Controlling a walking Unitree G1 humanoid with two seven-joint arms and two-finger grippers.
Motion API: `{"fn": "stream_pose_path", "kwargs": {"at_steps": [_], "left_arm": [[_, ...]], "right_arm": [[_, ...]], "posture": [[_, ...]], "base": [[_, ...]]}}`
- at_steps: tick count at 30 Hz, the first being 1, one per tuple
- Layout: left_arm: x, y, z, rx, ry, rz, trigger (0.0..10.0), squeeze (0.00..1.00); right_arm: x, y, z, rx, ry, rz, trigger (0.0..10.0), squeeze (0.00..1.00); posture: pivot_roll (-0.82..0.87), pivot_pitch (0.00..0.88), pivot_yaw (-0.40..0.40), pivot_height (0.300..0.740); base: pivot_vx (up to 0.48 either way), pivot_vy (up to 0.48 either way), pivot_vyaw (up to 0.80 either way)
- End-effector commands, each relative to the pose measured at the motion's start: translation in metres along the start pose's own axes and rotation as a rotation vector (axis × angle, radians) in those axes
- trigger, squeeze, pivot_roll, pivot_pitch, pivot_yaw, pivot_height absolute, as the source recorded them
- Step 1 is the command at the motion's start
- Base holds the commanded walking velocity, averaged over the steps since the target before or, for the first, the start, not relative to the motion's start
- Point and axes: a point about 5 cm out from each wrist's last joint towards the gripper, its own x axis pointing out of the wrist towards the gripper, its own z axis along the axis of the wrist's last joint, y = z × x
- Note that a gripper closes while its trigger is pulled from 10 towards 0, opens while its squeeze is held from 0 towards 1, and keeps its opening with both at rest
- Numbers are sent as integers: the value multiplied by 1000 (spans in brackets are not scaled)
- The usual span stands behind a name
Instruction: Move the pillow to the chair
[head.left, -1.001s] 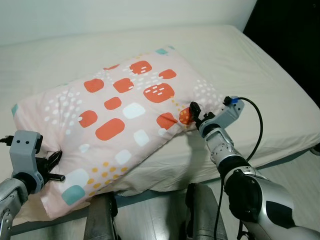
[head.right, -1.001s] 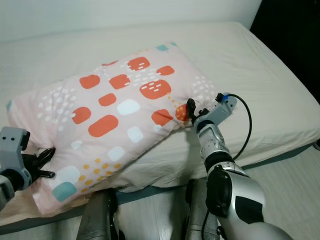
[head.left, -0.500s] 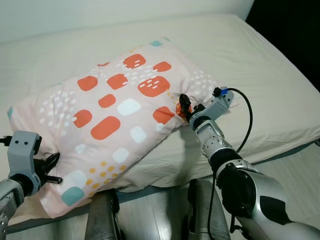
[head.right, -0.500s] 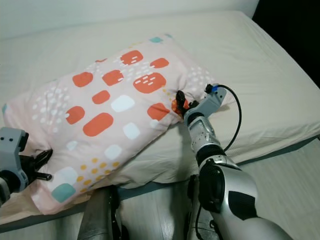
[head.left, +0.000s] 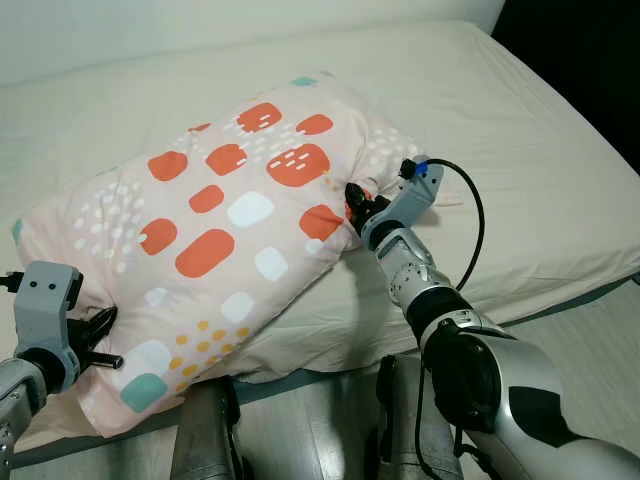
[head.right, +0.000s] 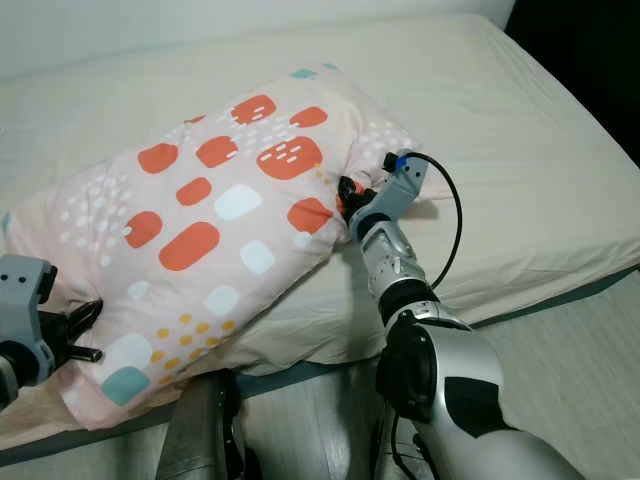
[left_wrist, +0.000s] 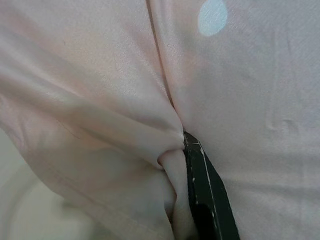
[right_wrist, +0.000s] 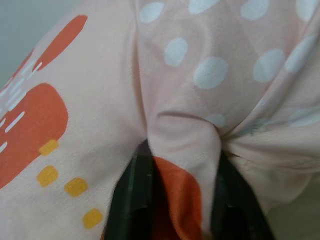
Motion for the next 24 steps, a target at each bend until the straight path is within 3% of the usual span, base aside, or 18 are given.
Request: {"fn": "stream_pose_path", "kwargs": {"at_steps": [1,7,10,14,15,18,24], "left_arm": [[-1,3,-21,-3,115,13,10000,0],[1,2,-21,-7,114,15,10000,0],[14,-5,-26,-44,95,21,10000,0],[26,-11,-25,-71,65,34,10000,0],[32,-17,-23,-88,35,45,10000,0],[43,-31,-17,-126,-22,58,10000,0],[52,-52,-11,-182,-72,47,10000,0]], "right_arm": [[2,15,-8,-57,49,42,0,0],[1,12,-11,-107,69,14,0,0],[-1,0,-6,-127,57,-7,0,0],[0,-5,3,-121,25,-12,0,0],[0,-5,7,-133,-4,-1,0,0],[-1,-3,13,-168,-51,43,0,0],[-5,2,7,-264,-67,104,0,0]], "posture": [[276,311,13,533],[269,305,12,533],[175,228,-26,533],[134,182,-50,533],[100,128,-71,533],[77,98,-83,533],[52,55,-104,533]], "base": [[0,0,0],[0,0,0],[0,0,0],[0,0,0],[0,0,0],[0,0,0],[0,0,0]]}}
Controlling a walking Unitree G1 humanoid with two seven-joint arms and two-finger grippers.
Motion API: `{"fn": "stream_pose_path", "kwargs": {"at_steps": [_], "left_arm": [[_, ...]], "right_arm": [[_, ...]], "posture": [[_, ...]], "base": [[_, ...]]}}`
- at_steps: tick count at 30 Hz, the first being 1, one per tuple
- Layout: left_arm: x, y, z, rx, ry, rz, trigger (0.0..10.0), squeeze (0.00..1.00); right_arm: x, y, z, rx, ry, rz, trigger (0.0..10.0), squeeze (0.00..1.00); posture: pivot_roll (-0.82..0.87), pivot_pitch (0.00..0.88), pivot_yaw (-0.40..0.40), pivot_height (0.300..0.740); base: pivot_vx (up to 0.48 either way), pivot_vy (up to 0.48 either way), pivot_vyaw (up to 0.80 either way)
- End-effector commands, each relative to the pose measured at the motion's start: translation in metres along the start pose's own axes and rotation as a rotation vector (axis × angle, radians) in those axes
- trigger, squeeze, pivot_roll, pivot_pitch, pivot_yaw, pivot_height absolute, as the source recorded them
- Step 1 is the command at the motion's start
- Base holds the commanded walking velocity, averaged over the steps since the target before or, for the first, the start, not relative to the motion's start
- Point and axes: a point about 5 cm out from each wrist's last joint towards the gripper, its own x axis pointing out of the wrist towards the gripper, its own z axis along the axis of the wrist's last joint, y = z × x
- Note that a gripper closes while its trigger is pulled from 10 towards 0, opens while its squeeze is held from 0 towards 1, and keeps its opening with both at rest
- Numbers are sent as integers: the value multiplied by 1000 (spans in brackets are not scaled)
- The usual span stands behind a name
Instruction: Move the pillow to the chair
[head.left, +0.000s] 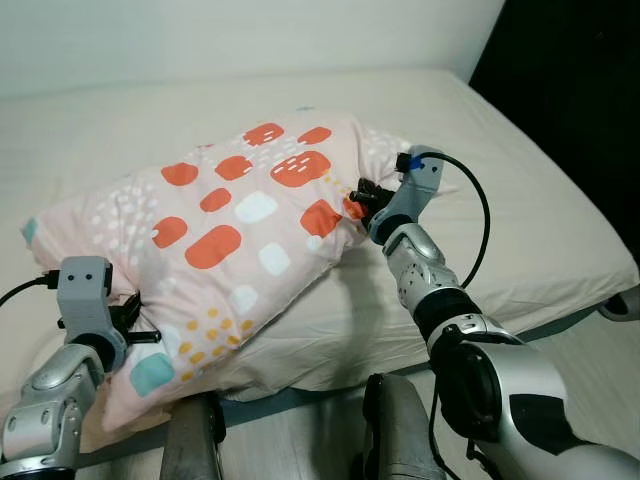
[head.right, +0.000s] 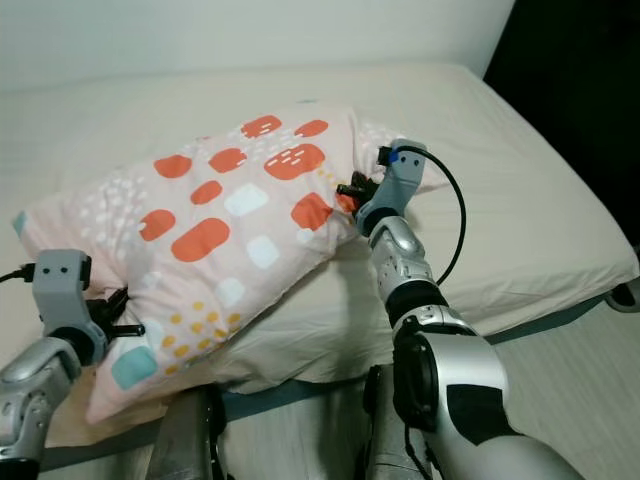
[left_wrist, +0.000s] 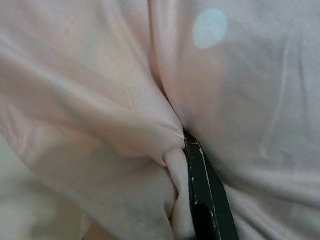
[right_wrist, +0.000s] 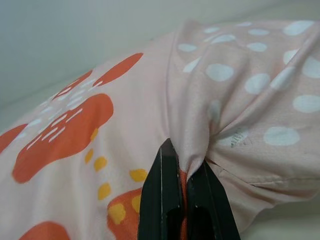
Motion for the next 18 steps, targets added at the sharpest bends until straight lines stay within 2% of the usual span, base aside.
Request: {"fn": "stream_pose_path", "kwargs": {"at_steps": [1,6,7,9,11,12,13,17,18], "left_arm": [[5,-18,-9,-31,26,-38,10000,0],[17,-42,2,-91,-48,-60,10000,0],[17,-42,2,-91,-48,-60,10000,0],[21,-54,6,-94,-72,-67,10000,0],[22,-57,7,-93,-76,-68,10000,0],[24,-62,6,-107,-75,-63,10000,0],[25,-67,4,-133,-65,-58,10000,0],[26,-71,4,-153,-58,-53,10000,0],[28,-81,5,-132,-75,-42,10000,0]], "right_arm": [[-1,11,-5,-50,-7,74,0,0],[-7,27,-6,-89,-71,174,0,0],[-7,27,-6,-89,-71,174,0,0],[-11,30,-9,-109,-79,186,0,0],[-12,30,-10,-112,-80,186,0,0],[-14,29,-12,-153,-81,177,4196,0],[-16,27,-14,-171,-81,159,9882,0],[-18,26,-15,-183,-82,146,9882,0],[-23,24,-24,-236,-33,155,10000,0]], "posture": [[52,55,-104,533],[46,32,-115,533],[46,32,-115,533],[47,29,-117,533],[46,27,-118,533],[43,23,-117,533],[40,25,-116,533],[40,25,-116,533],[40,20,-120,533]], "base": [[0,0,0],[0,0,0],[0,0,0],[0,0,0],[0,0,0],[0,0,0],[0,0,0],[0,0,0],[0,0,0]]}}
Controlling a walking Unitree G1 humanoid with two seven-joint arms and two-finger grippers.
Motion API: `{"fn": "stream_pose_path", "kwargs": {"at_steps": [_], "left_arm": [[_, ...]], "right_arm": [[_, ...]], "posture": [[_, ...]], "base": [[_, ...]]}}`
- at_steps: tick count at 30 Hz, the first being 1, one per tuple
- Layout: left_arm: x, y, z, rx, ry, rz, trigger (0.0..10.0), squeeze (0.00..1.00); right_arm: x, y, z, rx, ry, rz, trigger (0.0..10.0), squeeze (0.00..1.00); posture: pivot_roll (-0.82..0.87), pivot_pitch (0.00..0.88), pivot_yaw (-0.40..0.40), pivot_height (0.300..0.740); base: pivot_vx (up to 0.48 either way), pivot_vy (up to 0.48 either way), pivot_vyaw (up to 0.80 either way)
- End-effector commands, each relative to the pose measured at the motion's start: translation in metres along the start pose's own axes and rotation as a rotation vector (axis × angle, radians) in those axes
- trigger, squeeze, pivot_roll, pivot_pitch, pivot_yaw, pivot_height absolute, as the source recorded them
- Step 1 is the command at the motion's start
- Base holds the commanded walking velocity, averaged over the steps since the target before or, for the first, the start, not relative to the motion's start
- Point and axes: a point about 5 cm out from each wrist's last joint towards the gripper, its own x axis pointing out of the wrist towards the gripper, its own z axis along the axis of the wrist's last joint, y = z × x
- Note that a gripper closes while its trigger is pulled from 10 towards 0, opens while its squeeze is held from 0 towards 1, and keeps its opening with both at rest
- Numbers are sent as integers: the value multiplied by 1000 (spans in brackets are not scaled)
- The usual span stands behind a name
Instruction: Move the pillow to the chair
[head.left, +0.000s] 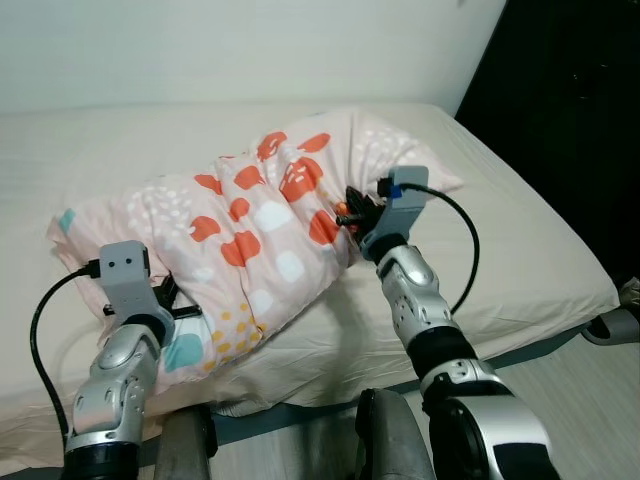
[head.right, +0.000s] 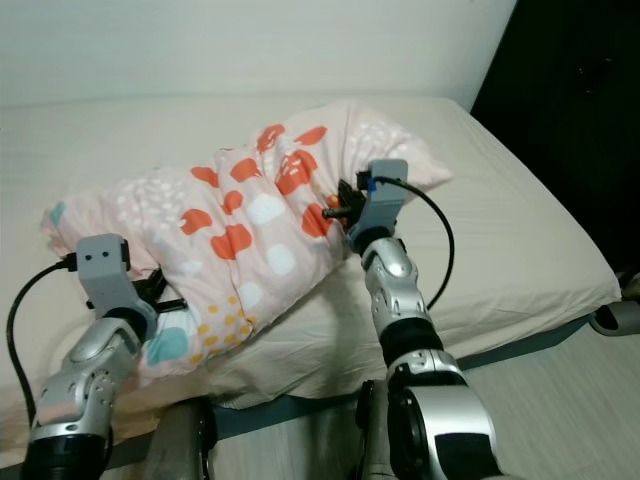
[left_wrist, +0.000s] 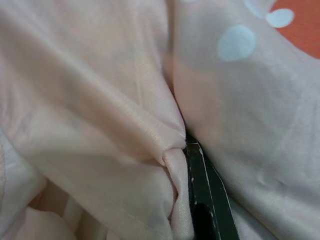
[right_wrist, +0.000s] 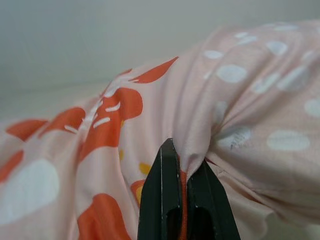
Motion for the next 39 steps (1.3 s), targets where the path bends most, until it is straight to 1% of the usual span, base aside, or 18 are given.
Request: {"fn": "stream_pose_path", "kwargs": {"at_steps": [1,2,4,5,7,9,10,12,14,17,22,26,30,31,34,36,39], "left_arm": [[4,-32,-1,27,-24,-84,10000,0],[4,-32,-1,27,-24,-84,10000,0],[4,-40,5,81,-84,-107,10000,0],[4,-43,6,90,-94,-125,10000,0],[4,-45,4,81,-91,-130,10000,0],[4,-45,4,81,-91,-130,10000,0],[3,-47,3,88,-85,-140,10000,0],[3,-49,2,87,-88,-135,10000,0],[3,-50,3,110,-108,-129,10000,0],[2,-49,4,108,-130,-116,10000,0],[2,-49,3,124,-132,-112,10000,0],[2,-49,1,131,-129,-109,10000,0],[2,-49,1,130,-129,-105,10000,0],[2,-49,0,129,-129,-103,10000,0],[2,-49,0,129,-130,-102,10000,0],[1,-48,-1,127,-130,-99,10000,0],[1,-48,-1,126,-131,-97,10000,0]], "right_arm": [[-5,15,-8,-100,28,95,10000,0],[-5,15,-8,-100,28,95,10000,0],[-11,20,-9,-148,5,129,10000,0],[-13,21,-10,-166,-2,137,10000,0],[-17,23,-14,-210,13,146,10000,0],[-17,23,-14,-210,13,146,10000,0],[-18,24,-18,-214,36,152,10000,0],[-21,24,-22,-200,54,151,10000,0],[-26,22,-27,-166,74,131,10000,0],[-28,20,-28,-156,84,108,10000,0],[-30,20,-29,-164,89,106,10000,0],[-31,19,-29,-172,95,108,10000,0],[-31,18,-29,-173,97,108,10000,0],[-31,18,-28,-172,101,107,10000,0],[-31,18,-28,-172,104,106,10000,0],[-32,18,-28,-170,111,105,10000,0],[-32,18,-29,-175,119,106,10000,0]], "posture": [[39,19,-121,533],[39,19,-121,533],[39,15,-122,533],[39,15,-122,533],[37,11,-121,533],[37,11,-121,533],[39,12,-119,533],[39,12,-118,533],[36,9,-117,533],[36,6,-117,543],[36,3,-117,553],[35,2,-121,578],[34,4,-123,588],[34,6,-125,598],[34,6,-125,603],[33,7,-126,618],[33,8,-126,627]], "base": [[0,0,0],[0,0,0],[0,0,0],[0,0,0],[0,0,0],[0,0,0],[0,0,0],[0,0,0],[0,0,0],[0,0,0],[0,0,0],[0,0,0],[0,0,0],[0,0,0],[0,0,0],[0,0,0],[0,0,0]]}}
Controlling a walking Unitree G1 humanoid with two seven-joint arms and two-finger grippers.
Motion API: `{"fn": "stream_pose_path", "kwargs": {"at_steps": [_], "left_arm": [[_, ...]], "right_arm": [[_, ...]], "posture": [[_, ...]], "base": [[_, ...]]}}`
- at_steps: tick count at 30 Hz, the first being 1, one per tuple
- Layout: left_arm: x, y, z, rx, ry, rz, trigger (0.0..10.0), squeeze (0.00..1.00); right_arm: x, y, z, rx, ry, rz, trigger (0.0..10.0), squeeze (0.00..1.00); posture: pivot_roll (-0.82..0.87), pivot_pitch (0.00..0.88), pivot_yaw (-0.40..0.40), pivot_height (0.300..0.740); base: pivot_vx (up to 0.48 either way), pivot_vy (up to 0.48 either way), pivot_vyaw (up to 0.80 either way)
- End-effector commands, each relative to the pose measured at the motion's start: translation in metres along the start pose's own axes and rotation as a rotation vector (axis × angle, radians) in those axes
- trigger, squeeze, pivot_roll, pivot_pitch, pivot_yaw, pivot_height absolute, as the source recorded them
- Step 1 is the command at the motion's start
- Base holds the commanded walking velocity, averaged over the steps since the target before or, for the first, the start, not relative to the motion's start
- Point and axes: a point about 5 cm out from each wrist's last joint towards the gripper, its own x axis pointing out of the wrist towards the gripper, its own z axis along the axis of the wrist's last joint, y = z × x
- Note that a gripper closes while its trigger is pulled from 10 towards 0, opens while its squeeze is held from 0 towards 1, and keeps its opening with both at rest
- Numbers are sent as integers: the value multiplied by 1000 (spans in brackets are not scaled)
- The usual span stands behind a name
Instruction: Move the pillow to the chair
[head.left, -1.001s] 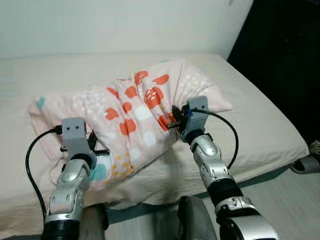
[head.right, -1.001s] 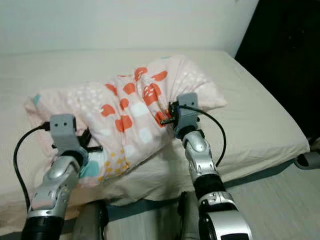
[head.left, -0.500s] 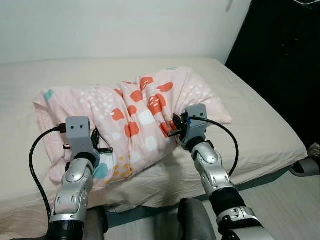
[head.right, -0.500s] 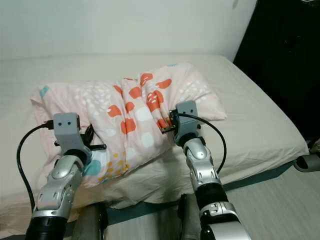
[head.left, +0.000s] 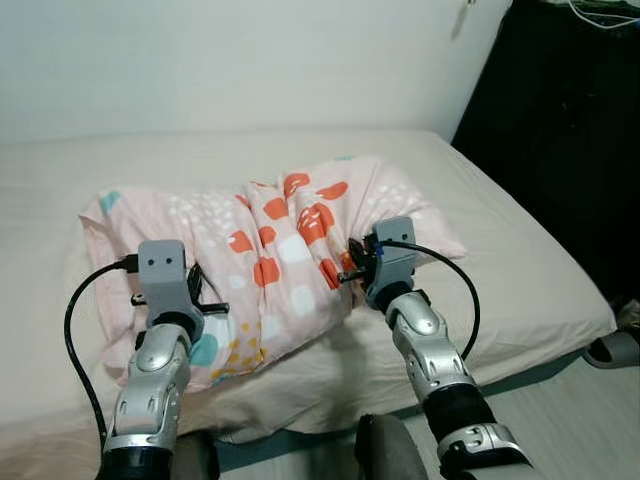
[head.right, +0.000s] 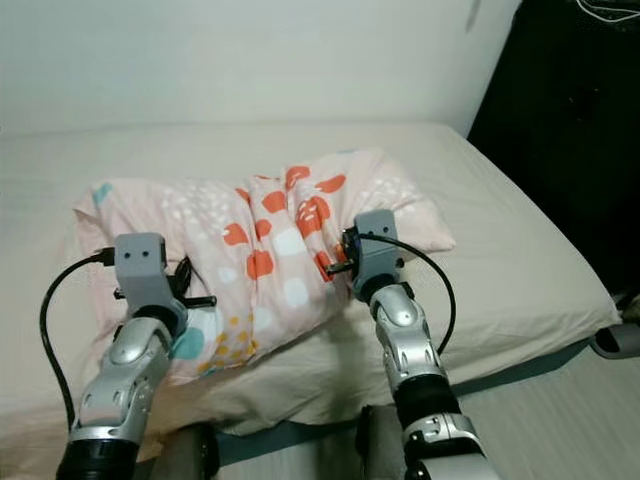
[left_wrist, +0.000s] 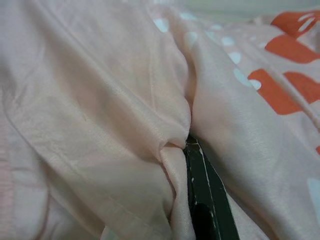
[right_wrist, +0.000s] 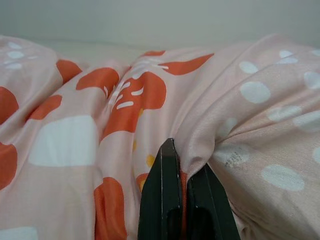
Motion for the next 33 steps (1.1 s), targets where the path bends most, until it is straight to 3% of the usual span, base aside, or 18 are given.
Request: {"fn": "stream_pose_path", "kwargs": {"at_steps": [1,6,33], "left_arm": [[0,-18,0,-7,-15,-65,10000,0],[0,-16,-1,-6,-8,-53,10000,0],[0,-9,-3,-13,-9,-16,10000,0]], "right_arm": [[4,14,7,-28,-19,68,10000,0],[3,15,-1,-62,42,68,10000,0],[2,20,2,-12,36,117,10000,0]], "posture": [[33,9,-126,627],[29,12,-129,627],[31,15,-145,627]], "base": [[0,0,0],[0,0,0],[0,0,0]]}}
